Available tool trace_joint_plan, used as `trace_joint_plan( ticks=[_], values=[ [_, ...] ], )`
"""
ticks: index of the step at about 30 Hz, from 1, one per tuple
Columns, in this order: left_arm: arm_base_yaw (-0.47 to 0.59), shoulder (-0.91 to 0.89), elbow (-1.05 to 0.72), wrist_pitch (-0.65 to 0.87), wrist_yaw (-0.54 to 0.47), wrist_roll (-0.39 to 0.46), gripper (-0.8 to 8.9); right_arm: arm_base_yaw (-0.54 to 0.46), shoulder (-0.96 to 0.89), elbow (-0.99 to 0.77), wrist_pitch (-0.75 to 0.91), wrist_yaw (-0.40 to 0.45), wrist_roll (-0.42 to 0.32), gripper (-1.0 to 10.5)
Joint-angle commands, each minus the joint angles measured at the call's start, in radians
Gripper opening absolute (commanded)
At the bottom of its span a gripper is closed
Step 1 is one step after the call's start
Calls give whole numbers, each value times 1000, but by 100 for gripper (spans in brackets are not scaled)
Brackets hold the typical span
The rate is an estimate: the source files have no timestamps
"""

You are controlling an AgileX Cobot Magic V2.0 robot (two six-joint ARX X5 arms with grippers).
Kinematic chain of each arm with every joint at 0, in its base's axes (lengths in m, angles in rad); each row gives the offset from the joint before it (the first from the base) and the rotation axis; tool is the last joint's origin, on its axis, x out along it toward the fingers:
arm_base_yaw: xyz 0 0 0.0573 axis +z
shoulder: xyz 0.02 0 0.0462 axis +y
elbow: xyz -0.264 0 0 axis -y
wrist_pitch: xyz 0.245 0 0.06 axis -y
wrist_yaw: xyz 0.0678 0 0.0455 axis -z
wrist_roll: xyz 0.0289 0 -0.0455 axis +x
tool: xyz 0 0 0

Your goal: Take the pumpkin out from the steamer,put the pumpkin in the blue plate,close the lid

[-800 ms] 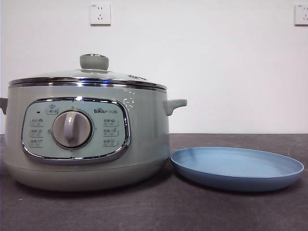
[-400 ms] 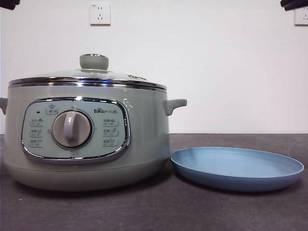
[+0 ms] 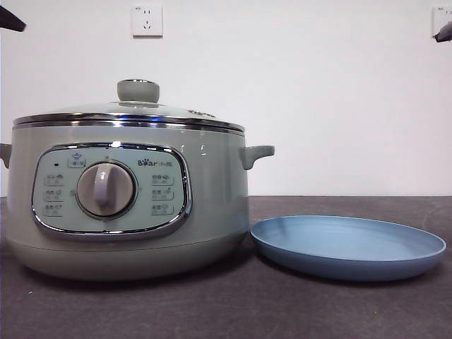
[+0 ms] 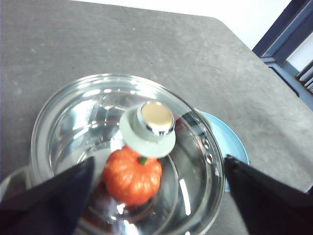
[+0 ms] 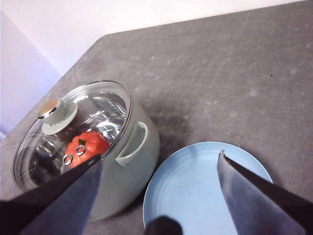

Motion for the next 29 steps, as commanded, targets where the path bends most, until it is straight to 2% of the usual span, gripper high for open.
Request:
trace_joint_plan(
  ticks=[1,10,16,29],
  values=[
    [-48,51,50,-2,-37,11,453,2,0,3,-8,-3,2,397],
    [-239,274,221,-36,-239,68,453,2,0,3,-40,-4,2,396],
    [-314,404,281,-48,-367,110,453,2,0,3,-40,-4,2,397],
    [-354,541,285,-53,-413,146,436,2,0,3,-40,-3,2,396]
  ],
)
